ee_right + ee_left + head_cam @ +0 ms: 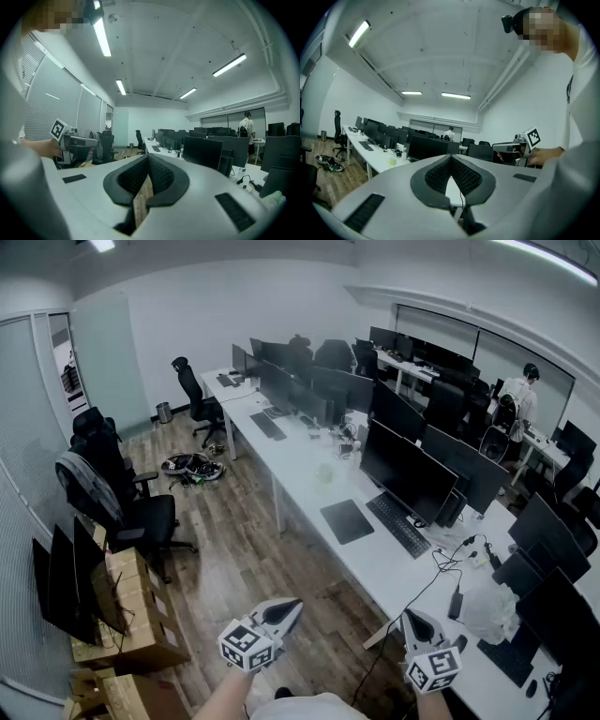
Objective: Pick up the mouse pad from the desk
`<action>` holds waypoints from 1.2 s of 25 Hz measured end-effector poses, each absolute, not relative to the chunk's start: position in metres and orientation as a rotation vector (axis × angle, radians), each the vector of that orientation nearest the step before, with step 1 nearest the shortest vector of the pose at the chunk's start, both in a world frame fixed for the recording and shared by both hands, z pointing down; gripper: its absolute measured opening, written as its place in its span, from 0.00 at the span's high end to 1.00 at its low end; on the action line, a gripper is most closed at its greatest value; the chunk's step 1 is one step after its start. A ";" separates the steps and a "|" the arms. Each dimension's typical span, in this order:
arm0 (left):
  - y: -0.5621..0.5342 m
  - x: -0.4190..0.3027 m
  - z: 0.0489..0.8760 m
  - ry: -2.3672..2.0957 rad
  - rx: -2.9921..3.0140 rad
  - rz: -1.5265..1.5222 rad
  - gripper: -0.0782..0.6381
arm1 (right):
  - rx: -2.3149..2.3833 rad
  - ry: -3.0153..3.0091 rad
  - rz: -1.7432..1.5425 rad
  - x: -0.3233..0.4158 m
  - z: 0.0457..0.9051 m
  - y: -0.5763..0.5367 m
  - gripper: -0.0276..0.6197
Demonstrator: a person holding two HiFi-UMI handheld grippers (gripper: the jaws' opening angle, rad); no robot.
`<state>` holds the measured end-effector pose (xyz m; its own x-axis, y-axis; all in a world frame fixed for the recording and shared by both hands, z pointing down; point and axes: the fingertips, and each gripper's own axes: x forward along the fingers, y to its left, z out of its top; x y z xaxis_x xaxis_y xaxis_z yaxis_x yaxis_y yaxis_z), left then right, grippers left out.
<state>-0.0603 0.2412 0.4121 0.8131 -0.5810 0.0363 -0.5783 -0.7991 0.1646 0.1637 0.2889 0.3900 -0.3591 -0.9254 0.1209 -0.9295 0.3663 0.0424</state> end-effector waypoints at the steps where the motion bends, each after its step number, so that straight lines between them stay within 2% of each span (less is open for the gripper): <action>1: 0.242 -0.060 0.412 -0.911 2.829 -0.025 0.87 | 1.697 -2.496 0.045 0.164 0.391 0.290 0.94; 23: 0.245 -0.069 0.420 -0.910 2.801 -0.015 0.87 | 1.740 -2.514 0.096 0.154 0.385 0.289 0.93; 30: 0.242 -0.078 0.424 -0.913 2.790 -0.018 0.87 | 1.691 -2.536 0.083 0.139 0.391 0.286 0.70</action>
<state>-0.0779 0.2425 0.4238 0.8083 -0.5864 0.0525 -0.5840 -0.7872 0.1983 0.1391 0.2856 0.3907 -0.3817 -0.9181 0.1069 -0.9231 0.3845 0.0061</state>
